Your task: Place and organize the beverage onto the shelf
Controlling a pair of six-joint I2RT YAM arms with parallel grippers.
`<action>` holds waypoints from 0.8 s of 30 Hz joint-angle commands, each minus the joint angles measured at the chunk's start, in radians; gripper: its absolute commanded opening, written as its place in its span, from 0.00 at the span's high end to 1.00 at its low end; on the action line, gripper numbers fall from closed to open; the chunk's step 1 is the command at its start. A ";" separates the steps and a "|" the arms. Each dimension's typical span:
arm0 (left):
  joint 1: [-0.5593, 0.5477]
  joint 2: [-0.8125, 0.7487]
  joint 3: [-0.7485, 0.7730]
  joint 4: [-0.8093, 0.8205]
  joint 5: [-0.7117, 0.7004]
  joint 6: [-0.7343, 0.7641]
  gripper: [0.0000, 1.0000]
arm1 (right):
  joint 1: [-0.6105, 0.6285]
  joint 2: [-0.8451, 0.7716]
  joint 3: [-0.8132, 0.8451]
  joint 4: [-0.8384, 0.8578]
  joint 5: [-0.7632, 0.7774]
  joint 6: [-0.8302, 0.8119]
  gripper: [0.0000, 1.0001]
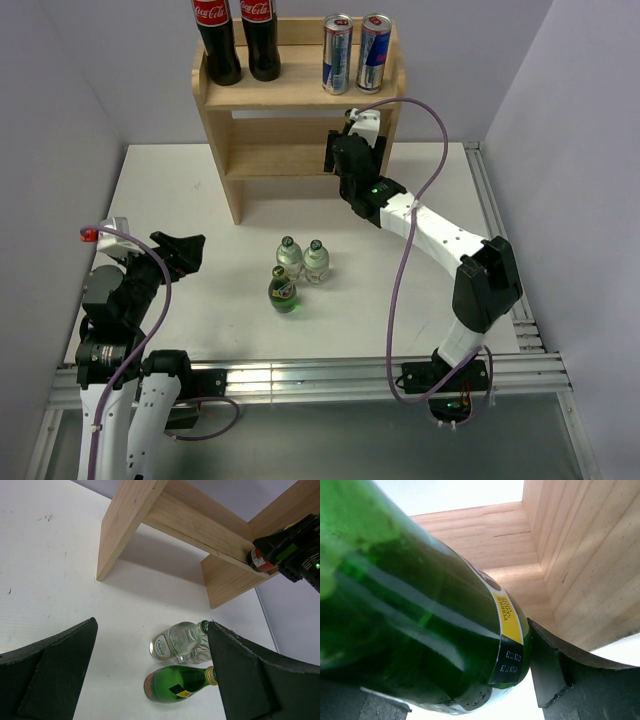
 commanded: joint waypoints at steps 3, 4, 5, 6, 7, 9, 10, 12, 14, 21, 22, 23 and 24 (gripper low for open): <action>0.001 -0.002 0.002 0.032 -0.001 0.022 0.01 | -0.025 -0.002 0.069 0.152 0.026 0.039 1.00; 0.001 -0.002 0.002 0.032 -0.001 0.022 0.01 | -0.027 0.000 0.068 0.152 0.030 0.039 1.00; 0.001 -0.004 0.002 0.032 -0.001 0.020 0.01 | -0.027 0.003 0.068 0.152 0.032 0.040 1.00; 0.001 -0.004 0.002 0.032 -0.001 0.020 0.01 | -0.028 0.003 0.069 0.149 0.037 0.042 1.00; 0.001 -0.004 0.002 0.032 -0.002 0.020 0.01 | -0.028 0.003 0.069 0.149 0.040 0.042 1.00; 0.001 -0.006 0.000 0.031 -0.002 0.020 0.01 | -0.028 0.008 0.071 0.144 0.057 0.049 1.00; 0.001 -0.006 0.002 0.032 -0.002 0.020 0.01 | -0.030 0.009 0.074 0.141 0.055 0.048 1.00; 0.001 -0.009 0.000 0.032 -0.004 0.020 0.01 | -0.031 0.014 0.074 0.133 0.055 0.051 0.82; 0.001 -0.009 0.002 0.032 -0.004 0.020 0.01 | -0.033 0.018 0.071 0.132 0.058 0.054 0.59; 0.001 -0.012 0.002 0.029 -0.004 0.020 0.01 | -0.035 0.034 0.074 0.126 0.075 0.063 0.20; 0.001 -0.012 0.002 0.031 -0.004 0.020 0.01 | -0.035 0.035 0.076 0.124 0.078 0.063 0.17; 0.001 -0.013 0.002 0.031 -0.004 0.020 0.01 | -0.035 0.038 0.077 0.123 0.081 0.063 0.17; 0.001 -0.013 0.000 0.031 -0.004 0.020 0.01 | -0.035 0.038 0.079 0.124 0.081 0.062 0.17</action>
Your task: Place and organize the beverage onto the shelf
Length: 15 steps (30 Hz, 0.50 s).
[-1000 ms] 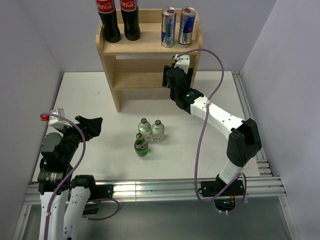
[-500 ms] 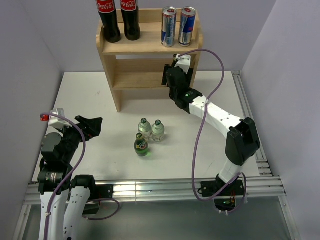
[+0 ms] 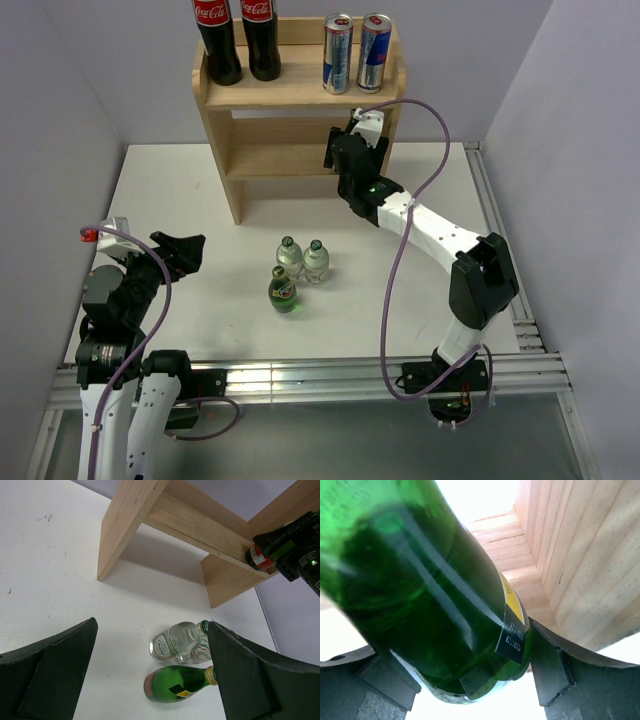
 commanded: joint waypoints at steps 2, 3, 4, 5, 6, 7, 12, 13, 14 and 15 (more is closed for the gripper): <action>0.001 -0.013 0.002 0.032 -0.005 0.020 0.01 | -0.027 0.016 0.083 0.074 0.041 0.006 0.09; 0.001 -0.013 0.002 0.031 -0.004 0.020 0.01 | -0.027 0.018 0.086 0.072 0.041 0.006 0.08; 0.001 -0.013 0.002 0.031 -0.004 0.020 0.01 | -0.027 0.020 0.088 0.072 0.041 0.006 0.00; 0.001 -0.013 0.002 0.031 -0.004 0.020 0.01 | -0.027 0.020 0.089 0.066 0.041 0.008 0.00; 0.001 -0.013 0.002 0.029 -0.005 0.020 0.01 | -0.027 0.018 0.088 0.066 0.040 0.011 0.00; 0.001 -0.013 0.002 0.031 -0.004 0.020 0.01 | -0.027 0.017 0.085 0.068 0.038 0.009 0.00; 0.001 -0.013 0.002 0.031 -0.005 0.020 0.01 | -0.027 -0.002 0.066 0.068 0.023 0.013 0.00; 0.001 -0.014 0.002 0.029 -0.005 0.020 0.01 | -0.027 -0.009 0.063 0.069 0.014 0.011 0.00; 0.001 -0.014 0.002 0.031 -0.005 0.020 0.01 | -0.027 -0.013 0.060 0.066 0.014 0.009 0.00; 0.001 -0.014 0.002 0.031 -0.005 0.020 0.01 | -0.027 -0.014 0.059 0.063 0.014 0.011 0.00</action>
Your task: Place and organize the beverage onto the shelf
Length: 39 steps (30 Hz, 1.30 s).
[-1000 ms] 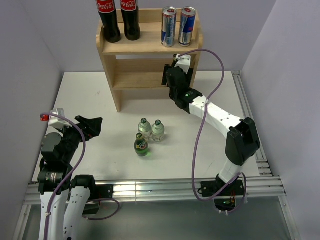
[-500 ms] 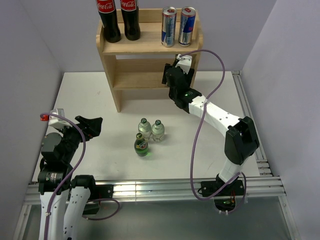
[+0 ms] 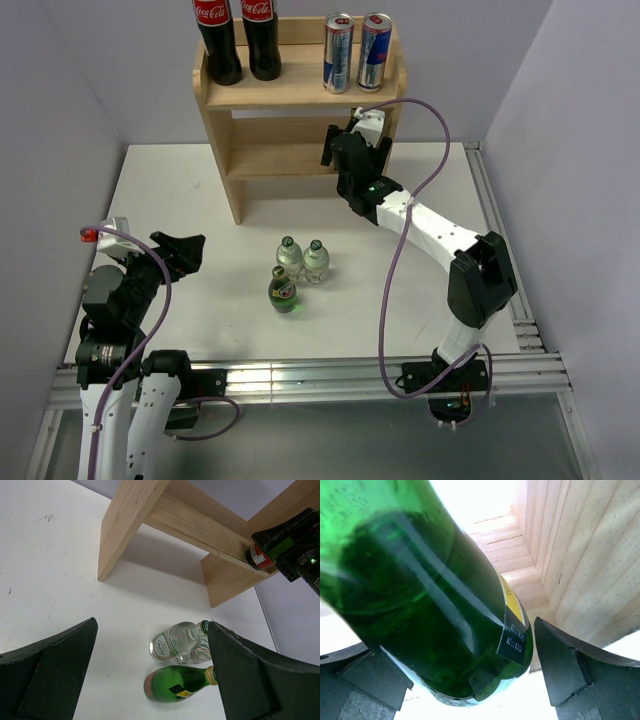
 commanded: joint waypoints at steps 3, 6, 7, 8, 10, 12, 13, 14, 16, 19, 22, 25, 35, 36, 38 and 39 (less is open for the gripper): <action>0.001 -0.014 0.002 0.031 -0.005 0.020 0.01 | -0.023 -0.035 0.046 0.045 -0.002 0.003 0.00; 0.001 -0.013 0.002 0.031 -0.005 0.020 0.01 | -0.023 -0.054 0.034 0.042 -0.011 -0.002 0.00; 0.001 -0.014 0.002 0.032 -0.005 0.020 0.01 | -0.023 -0.061 0.030 0.039 -0.013 0.000 0.00; 0.001 -0.014 0.002 0.032 -0.005 0.020 0.01 | -0.023 -0.066 0.026 0.036 -0.014 -0.002 0.00; 0.001 -0.013 0.002 0.032 -0.005 0.020 0.01 | -0.018 -0.077 0.021 0.034 -0.019 -0.007 0.00; 0.001 -0.014 0.002 0.031 -0.005 0.020 0.01 | -0.015 -0.081 0.015 0.028 -0.021 -0.010 0.00; 0.001 -0.014 0.002 0.032 -0.005 0.020 0.01 | -0.012 -0.087 0.014 0.026 -0.021 -0.013 0.00; 0.001 -0.014 0.002 0.032 -0.005 0.020 0.01 | -0.012 -0.089 0.009 0.023 -0.021 -0.016 0.00; 0.001 -0.016 0.002 0.032 -0.005 0.020 0.01 | -0.009 -0.098 0.007 0.017 -0.017 -0.013 0.00; 0.001 -0.014 0.002 0.032 -0.005 0.020 0.01 | -0.003 -0.112 -0.005 0.013 -0.017 -0.017 0.00; 0.001 -0.014 0.002 0.032 -0.004 0.020 0.01 | 0.002 -0.126 -0.014 0.003 -0.008 -0.016 0.00; 0.001 -0.014 0.002 0.032 -0.004 0.020 0.01 | 0.011 -0.149 -0.035 0.000 -0.002 -0.017 0.00; 0.001 -0.019 0.002 0.032 -0.004 0.020 0.01 | 0.046 -0.215 -0.104 0.000 0.004 -0.025 0.00; 0.001 -0.020 0.002 0.031 -0.004 0.020 0.01 | 0.051 -0.219 -0.108 0.000 0.004 -0.026 0.00; 0.001 -0.024 0.002 0.029 -0.005 0.019 0.01 | 0.052 -0.222 -0.114 0.000 0.004 -0.028 0.00; 0.001 -0.025 0.002 0.029 -0.005 0.020 0.01 | 0.055 -0.224 -0.115 0.000 0.009 -0.030 0.00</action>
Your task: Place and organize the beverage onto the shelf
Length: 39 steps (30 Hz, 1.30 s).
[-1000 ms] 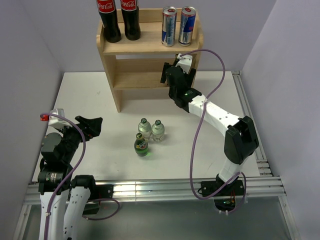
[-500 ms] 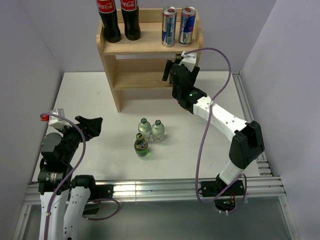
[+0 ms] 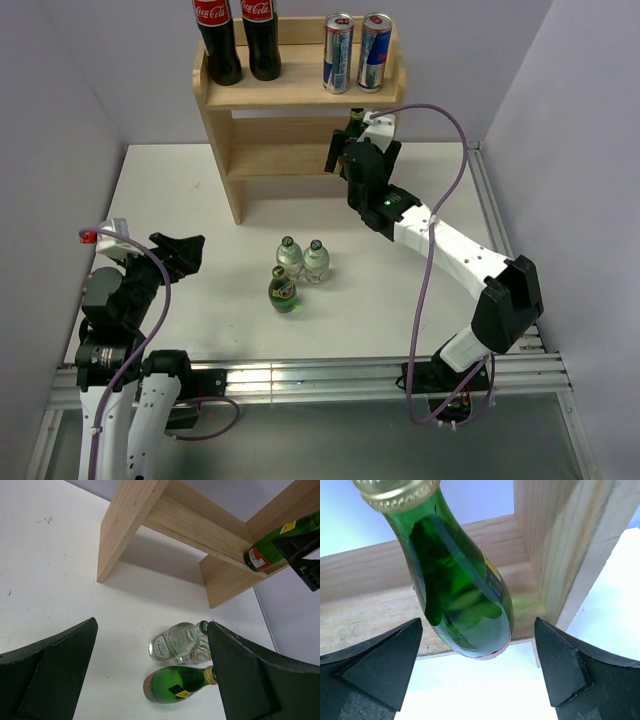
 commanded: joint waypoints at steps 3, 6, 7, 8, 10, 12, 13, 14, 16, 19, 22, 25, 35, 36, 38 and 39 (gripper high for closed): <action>0.001 -0.019 0.001 0.029 -0.007 0.019 0.01 | 0.010 -0.046 -0.019 0.018 0.028 0.000 0.00; 0.001 -0.016 0.003 0.031 -0.007 0.020 0.01 | 0.019 -0.054 -0.038 -0.002 0.030 0.008 0.00; 0.001 -0.013 0.003 0.029 -0.007 0.020 0.01 | 0.022 -0.063 -0.051 -0.005 0.042 0.012 0.00; 0.001 -0.012 0.003 0.029 -0.005 0.020 0.01 | 0.033 -0.069 -0.061 -0.003 0.045 0.016 0.00; 0.001 -0.012 0.003 0.029 -0.007 0.020 0.01 | 0.045 -0.092 -0.099 0.007 0.051 0.023 0.00; 0.001 -0.016 0.000 0.031 -0.005 0.020 0.01 | 0.062 -0.113 -0.122 0.003 0.059 0.034 0.00; 0.001 -0.013 0.001 0.031 -0.007 0.020 0.01 | 0.076 -0.123 -0.131 0.001 0.067 0.037 0.00; 0.001 -0.012 0.001 0.032 -0.005 0.020 0.01 | 0.082 -0.143 -0.139 -0.002 0.068 0.046 0.00; 0.001 -0.009 0.003 0.032 -0.005 0.020 0.01 | 0.101 -0.167 -0.172 -0.003 0.084 0.054 0.00; 0.001 -0.011 0.003 0.031 -0.007 0.020 0.01 | 0.153 -0.218 -0.217 -0.012 0.108 0.069 0.00; 0.001 -0.012 0.003 0.032 -0.008 0.020 0.01 | 0.214 -0.273 -0.258 -0.041 0.151 0.092 0.00; 0.001 -0.011 0.001 0.032 -0.008 0.020 0.01 | 0.280 -0.347 -0.327 -0.077 0.176 0.150 0.00; 0.003 -0.008 0.001 0.032 -0.002 0.020 0.01 | 0.450 -0.571 -0.763 0.213 -0.137 0.216 0.00; 0.003 -0.006 0.001 0.031 -0.002 0.020 0.01 | 0.452 -0.572 -0.801 0.246 -0.172 0.221 0.00; 0.003 -0.005 0.001 0.031 -0.001 0.020 0.01 | 0.476 -0.574 -0.841 0.289 -0.208 0.223 0.00; 0.003 -0.005 0.000 0.034 0.000 0.020 0.01 | 0.486 -0.571 -0.870 0.331 -0.223 0.221 0.00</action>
